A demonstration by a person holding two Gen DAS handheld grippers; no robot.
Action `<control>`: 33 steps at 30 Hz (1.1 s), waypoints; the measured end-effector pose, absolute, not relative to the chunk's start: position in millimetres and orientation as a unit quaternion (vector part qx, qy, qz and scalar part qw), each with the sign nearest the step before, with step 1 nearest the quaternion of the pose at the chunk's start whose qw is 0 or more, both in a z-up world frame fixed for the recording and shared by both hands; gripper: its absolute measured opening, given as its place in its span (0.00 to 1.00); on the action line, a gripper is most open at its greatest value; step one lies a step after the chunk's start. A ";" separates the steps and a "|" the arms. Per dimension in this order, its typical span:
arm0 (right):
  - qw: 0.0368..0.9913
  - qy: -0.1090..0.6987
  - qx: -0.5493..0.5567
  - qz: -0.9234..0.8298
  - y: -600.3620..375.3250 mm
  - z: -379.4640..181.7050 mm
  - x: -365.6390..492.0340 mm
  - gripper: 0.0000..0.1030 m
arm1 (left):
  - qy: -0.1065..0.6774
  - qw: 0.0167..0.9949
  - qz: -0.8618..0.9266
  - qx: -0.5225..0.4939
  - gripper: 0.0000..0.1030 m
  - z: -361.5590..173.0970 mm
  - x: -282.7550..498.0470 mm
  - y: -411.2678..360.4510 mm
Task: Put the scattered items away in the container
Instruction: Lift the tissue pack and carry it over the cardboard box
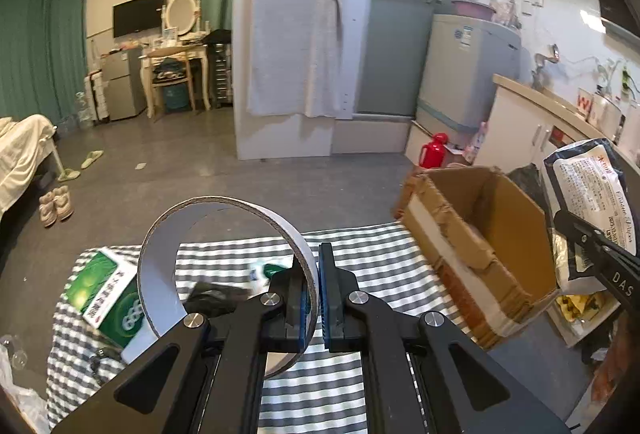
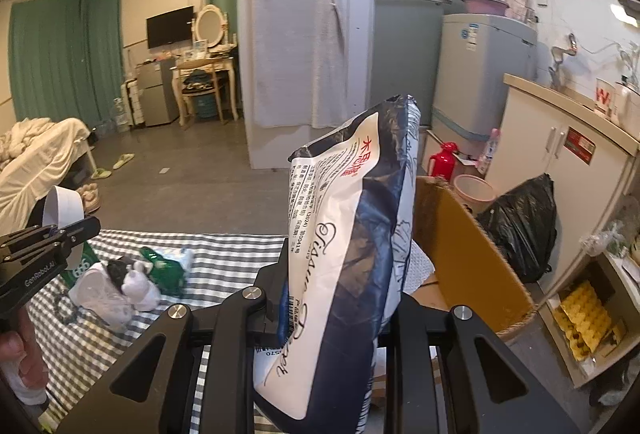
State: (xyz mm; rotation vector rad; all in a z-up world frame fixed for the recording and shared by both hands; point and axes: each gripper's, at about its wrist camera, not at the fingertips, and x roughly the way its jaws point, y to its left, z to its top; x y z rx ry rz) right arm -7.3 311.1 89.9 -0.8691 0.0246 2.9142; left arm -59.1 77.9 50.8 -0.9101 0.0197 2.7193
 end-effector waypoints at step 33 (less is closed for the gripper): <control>0.115 0.007 -0.385 0.916 403.3 48.0 -40.4 0.21 | 0.064 0.305 0.894 -0.322 0.05 60.2 -74.1 253.0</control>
